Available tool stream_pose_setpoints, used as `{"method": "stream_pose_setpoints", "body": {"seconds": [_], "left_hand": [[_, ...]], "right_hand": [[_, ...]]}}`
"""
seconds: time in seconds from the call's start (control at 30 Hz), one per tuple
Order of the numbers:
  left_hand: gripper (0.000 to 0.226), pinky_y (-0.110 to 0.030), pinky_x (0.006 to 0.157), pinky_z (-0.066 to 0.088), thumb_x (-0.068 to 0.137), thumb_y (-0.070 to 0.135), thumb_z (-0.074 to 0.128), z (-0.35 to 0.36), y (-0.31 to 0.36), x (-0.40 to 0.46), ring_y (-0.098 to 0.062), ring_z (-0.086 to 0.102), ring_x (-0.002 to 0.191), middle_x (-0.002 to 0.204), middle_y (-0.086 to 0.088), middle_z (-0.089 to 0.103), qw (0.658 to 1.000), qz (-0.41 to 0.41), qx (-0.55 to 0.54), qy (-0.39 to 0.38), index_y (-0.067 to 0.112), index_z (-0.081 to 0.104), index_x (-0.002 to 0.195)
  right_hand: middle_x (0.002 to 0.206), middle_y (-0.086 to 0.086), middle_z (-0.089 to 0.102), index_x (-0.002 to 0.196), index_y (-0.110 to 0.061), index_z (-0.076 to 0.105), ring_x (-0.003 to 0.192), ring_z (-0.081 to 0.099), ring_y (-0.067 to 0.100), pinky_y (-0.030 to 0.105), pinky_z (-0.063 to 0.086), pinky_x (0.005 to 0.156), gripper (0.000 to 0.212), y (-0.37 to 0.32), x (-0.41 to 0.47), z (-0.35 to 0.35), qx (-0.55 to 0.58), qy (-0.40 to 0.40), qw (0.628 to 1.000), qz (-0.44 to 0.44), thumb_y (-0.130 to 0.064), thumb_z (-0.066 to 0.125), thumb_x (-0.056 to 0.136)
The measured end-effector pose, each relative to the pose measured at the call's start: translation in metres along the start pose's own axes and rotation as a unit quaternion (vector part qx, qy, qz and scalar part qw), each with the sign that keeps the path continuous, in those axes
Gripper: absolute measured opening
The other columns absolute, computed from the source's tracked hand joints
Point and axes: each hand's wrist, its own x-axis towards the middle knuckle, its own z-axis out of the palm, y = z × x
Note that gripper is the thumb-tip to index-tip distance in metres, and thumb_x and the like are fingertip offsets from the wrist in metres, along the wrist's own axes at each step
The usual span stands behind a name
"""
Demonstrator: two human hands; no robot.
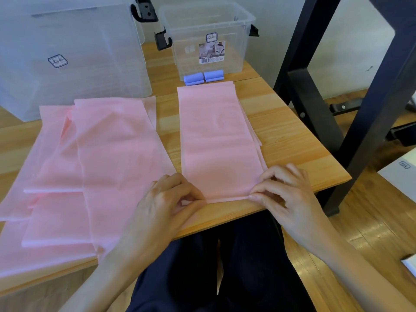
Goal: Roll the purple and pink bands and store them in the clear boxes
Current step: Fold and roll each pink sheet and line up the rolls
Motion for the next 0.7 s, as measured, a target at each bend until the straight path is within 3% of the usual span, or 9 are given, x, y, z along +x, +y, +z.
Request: {"method": "stream_pose_setpoints", "body": {"seconds": [0.2, 0.33, 0.47, 0.7], "left_hand": [[0.013, -0.016, 0.078, 0.037, 0.087, 0.045, 0.063, -0.006, 0.004, 0.003, -0.006, 0.053, 0.092, 0.090, 0.016, 0.057, 0.998, -0.049, -0.018, -0.027, 0.040, 0.066, 0.076], [0.018, -0.022, 0.077, 0.039, 0.085, 0.046, 0.066, -0.007, 0.007, 0.007, -0.006, 0.052, 0.085, 0.079, 0.015, 0.056, 0.998, -0.057, 0.012, -0.017, 0.037, 0.064, 0.069], [0.025, -0.016, 0.071, 0.034, 0.082, 0.056, 0.056, -0.004, 0.004, 0.009, -0.007, 0.049, 0.077, 0.074, 0.017, 0.051, 0.996, -0.029, 0.084, 0.027, 0.035, 0.060, 0.070], [0.010, -0.026, 0.070, 0.038, 0.090, 0.026, 0.063, 0.005, -0.002, 0.005, -0.015, 0.053, 0.072, 0.084, 0.014, 0.060, 0.985, 0.103, 0.116, 0.081, 0.023, 0.068, 0.082]], "right_hand": [[0.083, -0.018, 0.051, 0.072, -0.028, 0.064, 0.087, 0.041, 0.004, 0.016, 0.026, 0.088, 0.028, -0.010, 0.003, -0.004, -0.024, -0.031, 0.997, 0.068, -0.050, 0.051, 0.084], [0.077, -0.018, 0.049, 0.065, -0.028, 0.060, 0.086, 0.040, 0.007, 0.024, 0.024, 0.078, 0.020, -0.015, 0.010, 0.000, -0.073, -0.019, 0.994, 0.076, -0.044, 0.062, 0.077], [0.086, -0.014, 0.050, 0.073, -0.026, 0.062, 0.089, 0.040, 0.012, 0.023, 0.022, 0.079, 0.021, -0.016, 0.009, -0.001, -0.075, 0.013, 0.995, 0.068, -0.038, 0.079, 0.074], [0.084, -0.007, 0.059, 0.081, -0.016, 0.073, 0.085, 0.050, 0.017, 0.027, 0.032, 0.080, 0.029, -0.006, 0.003, 0.001, -0.058, 0.020, 0.998, -0.015, -0.040, 0.059, 0.089]]}}
